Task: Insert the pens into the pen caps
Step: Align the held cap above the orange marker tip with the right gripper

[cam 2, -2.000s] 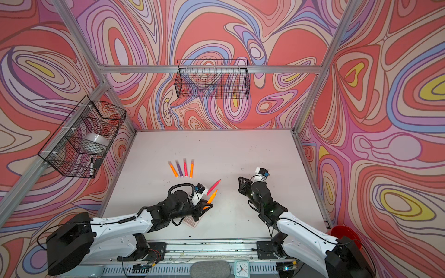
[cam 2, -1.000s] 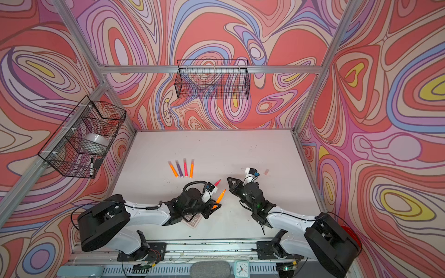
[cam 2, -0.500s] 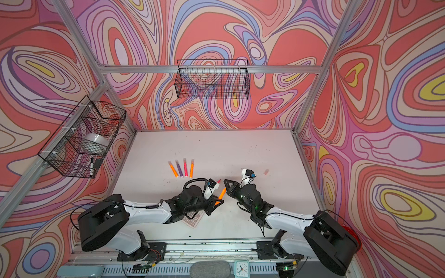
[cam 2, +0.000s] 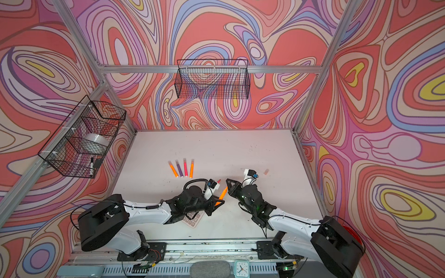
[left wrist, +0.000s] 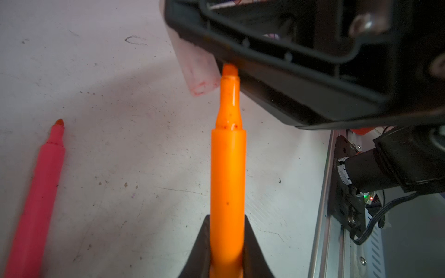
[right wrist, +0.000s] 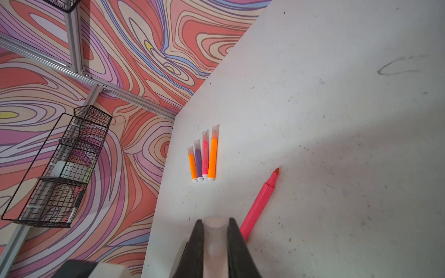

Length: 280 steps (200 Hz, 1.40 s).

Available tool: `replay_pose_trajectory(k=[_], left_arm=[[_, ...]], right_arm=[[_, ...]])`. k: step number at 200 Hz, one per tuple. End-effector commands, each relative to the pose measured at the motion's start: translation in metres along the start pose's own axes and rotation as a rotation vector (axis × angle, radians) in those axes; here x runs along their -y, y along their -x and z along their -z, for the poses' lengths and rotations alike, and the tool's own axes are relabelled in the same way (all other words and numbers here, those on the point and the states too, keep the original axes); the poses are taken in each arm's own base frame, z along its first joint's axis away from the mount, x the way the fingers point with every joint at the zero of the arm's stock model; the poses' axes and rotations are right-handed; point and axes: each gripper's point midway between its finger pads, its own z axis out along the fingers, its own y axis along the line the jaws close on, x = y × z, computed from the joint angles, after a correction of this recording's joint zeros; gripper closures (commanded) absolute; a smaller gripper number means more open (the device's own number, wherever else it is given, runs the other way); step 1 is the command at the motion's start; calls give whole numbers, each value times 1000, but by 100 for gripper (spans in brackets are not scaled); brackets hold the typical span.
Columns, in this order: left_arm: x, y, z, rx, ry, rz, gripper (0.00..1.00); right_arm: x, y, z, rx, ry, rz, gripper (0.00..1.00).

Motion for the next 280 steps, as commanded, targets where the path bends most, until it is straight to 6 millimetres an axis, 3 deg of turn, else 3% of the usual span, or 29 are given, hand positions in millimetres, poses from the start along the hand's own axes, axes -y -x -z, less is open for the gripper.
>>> replay_pose_trajectory(k=[1, 65, 140, 280], left_arm=[[-7, -3, -2, 0, 25, 6, 100], [-4, -1, -5, -3, 8, 6, 100], [-3, -2, -3, -5, 6, 4, 100], [-8, 8, 0, 40, 41, 13, 100]], right_arm=[[-4, 8, 4, 27, -14, 25, 100], [-11, 4, 2, 6, 25, 30, 100], [-34, 24, 1, 58, 28, 86, 100], [-11, 4, 3, 7, 28, 39, 100]])
